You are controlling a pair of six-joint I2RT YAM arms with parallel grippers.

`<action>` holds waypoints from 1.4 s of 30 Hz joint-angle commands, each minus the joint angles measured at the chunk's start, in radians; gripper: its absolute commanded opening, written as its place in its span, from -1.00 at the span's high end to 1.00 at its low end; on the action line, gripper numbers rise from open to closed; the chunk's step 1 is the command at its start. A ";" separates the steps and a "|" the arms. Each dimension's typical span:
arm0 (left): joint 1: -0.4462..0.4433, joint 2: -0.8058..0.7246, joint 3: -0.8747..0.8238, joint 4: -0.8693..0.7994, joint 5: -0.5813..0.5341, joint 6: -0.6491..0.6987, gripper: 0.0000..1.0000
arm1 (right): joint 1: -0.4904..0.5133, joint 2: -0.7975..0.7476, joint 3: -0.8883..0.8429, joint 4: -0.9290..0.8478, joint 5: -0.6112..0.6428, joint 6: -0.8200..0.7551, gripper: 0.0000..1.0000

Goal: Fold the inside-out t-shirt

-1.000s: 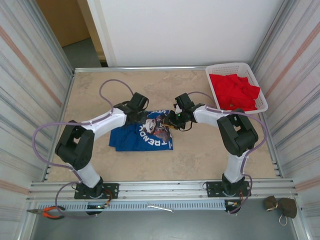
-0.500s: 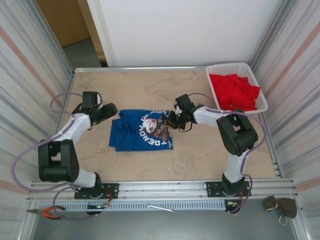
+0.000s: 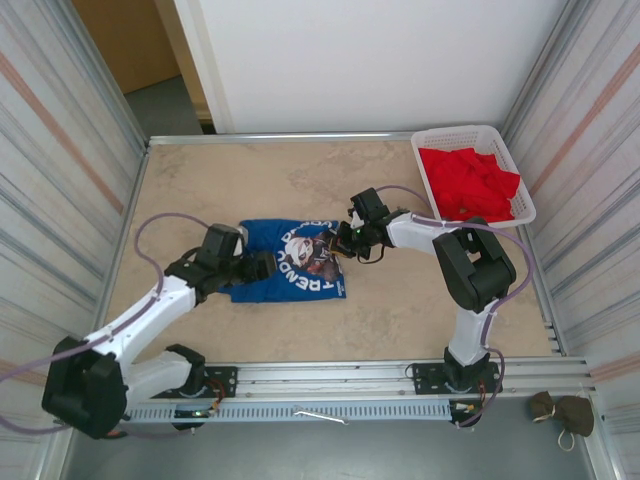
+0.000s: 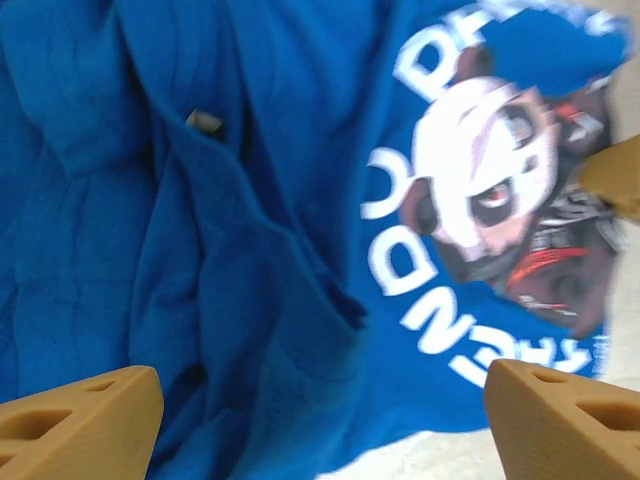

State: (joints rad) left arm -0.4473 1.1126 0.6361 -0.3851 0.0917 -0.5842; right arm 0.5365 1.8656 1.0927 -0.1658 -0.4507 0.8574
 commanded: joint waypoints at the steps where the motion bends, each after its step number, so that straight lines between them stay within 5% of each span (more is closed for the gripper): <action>1: -0.014 0.091 0.011 0.022 -0.091 -0.019 -0.68 | 0.002 0.018 -0.008 0.004 -0.017 0.023 1.00; 3: -0.016 0.145 0.023 0.044 -0.102 -0.017 -0.53 | 0.001 0.014 -0.008 0.003 -0.014 0.026 1.00; 4: -0.016 0.160 0.028 0.057 -0.111 -0.020 -0.30 | 0.000 0.012 -0.008 0.003 -0.014 0.027 1.00; 7: -0.007 0.159 0.034 0.055 -0.168 -0.051 0.89 | -0.006 0.000 -0.011 -0.004 -0.010 0.025 1.00; 8: 0.001 0.140 0.029 0.040 -0.190 -0.067 1.00 | -0.009 -0.007 -0.014 -0.008 -0.005 0.024 1.00; 15: 0.201 -0.116 -0.137 -0.025 -0.173 -0.246 0.96 | -0.059 -0.083 -0.081 -0.029 0.031 0.018 1.00; 18: 0.262 -0.182 -0.178 -0.061 -0.130 -0.271 0.02 | -0.061 -0.094 -0.091 -0.025 0.024 0.013 1.00; 21: 0.265 -0.240 -0.175 -0.103 -0.135 -0.276 -0.43 | -0.054 -0.090 -0.090 -0.014 0.014 0.016 1.00; 28: 0.170 -0.310 -0.128 -0.073 -0.114 -0.353 -0.53 | -0.045 -0.092 -0.094 -0.023 0.023 0.012 1.00; 36: -0.095 -0.025 -0.102 0.200 -0.112 -0.457 -0.57 | -0.065 -0.190 -0.185 -0.048 0.075 0.006 1.00; 42: -0.043 0.213 -0.042 0.292 -0.116 -0.416 -0.61 | -0.059 -0.311 -0.277 -0.104 0.133 -0.002 1.00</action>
State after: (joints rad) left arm -0.5289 1.2678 0.5446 -0.1799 -0.0078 -1.0119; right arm 0.4763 1.6245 0.8551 -0.2039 -0.3706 0.8631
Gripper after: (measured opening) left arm 0.804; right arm 0.046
